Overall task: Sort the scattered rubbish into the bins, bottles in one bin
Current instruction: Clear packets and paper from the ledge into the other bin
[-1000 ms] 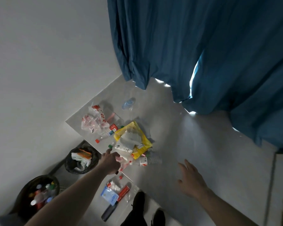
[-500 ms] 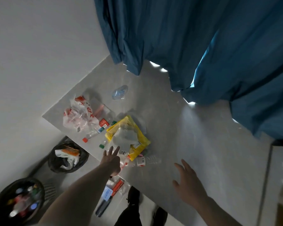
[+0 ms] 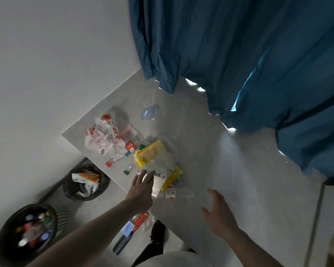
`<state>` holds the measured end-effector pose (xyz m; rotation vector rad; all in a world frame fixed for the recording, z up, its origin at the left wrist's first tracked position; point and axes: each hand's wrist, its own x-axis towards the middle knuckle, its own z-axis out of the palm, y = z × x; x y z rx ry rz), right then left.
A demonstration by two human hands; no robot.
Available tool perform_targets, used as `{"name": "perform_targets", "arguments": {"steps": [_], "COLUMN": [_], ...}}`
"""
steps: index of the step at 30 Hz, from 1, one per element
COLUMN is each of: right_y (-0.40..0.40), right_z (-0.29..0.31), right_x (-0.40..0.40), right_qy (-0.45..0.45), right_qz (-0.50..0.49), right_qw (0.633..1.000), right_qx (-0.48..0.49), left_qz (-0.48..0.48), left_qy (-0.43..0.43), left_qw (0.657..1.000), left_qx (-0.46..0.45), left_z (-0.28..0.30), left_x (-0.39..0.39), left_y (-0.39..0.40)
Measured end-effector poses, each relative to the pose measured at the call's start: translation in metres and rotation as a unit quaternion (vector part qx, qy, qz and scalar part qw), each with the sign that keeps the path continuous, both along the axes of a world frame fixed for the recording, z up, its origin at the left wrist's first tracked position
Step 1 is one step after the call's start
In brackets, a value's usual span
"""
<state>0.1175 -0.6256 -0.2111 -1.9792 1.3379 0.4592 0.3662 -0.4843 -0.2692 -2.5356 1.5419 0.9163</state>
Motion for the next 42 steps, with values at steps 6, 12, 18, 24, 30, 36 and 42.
{"name": "perform_targets", "arguments": {"steps": [6,12,18,24,30,36,42], "right_y": [0.003,0.01,0.009,-0.015,-0.047,-0.066,-0.065], "right_z": [-0.002,0.005,-0.008,-0.023,-0.061,-0.095,-0.143], "right_x": [0.025,0.045,0.043,0.016,-0.012,-0.011,-0.019], "right_qy": [-0.054,-0.134,-0.188,-0.163,-0.115,-0.114,-0.106], "right_qz": [-0.159,-0.34,-0.45,-0.453,-0.43,-0.431,-0.416], "right_qw": [0.98,0.872,0.808,0.861,0.885,0.886,0.894], "right_qx": [0.105,0.326,0.331,0.163,0.136,0.129,0.128], "left_qz": [0.001,-0.063,-0.171,0.027,0.209,0.206,0.256], "left_qy": [0.03,0.081,0.125,0.138,0.06,-0.008,-0.02], "left_qw": [0.998,0.991,0.968,0.978,0.975,0.975,0.958], "left_qx": [-0.047,-0.083,-0.132,-0.152,0.045,0.079,0.129], "left_z": [0.027,0.084,0.08,0.049,-0.056,-0.113,-0.174], "left_x": [-0.018,-0.045,-0.056,-0.009,0.053,0.075,0.079], "left_y": [0.02,0.034,0.027,-0.026,-0.103,-0.159,-0.199]}}
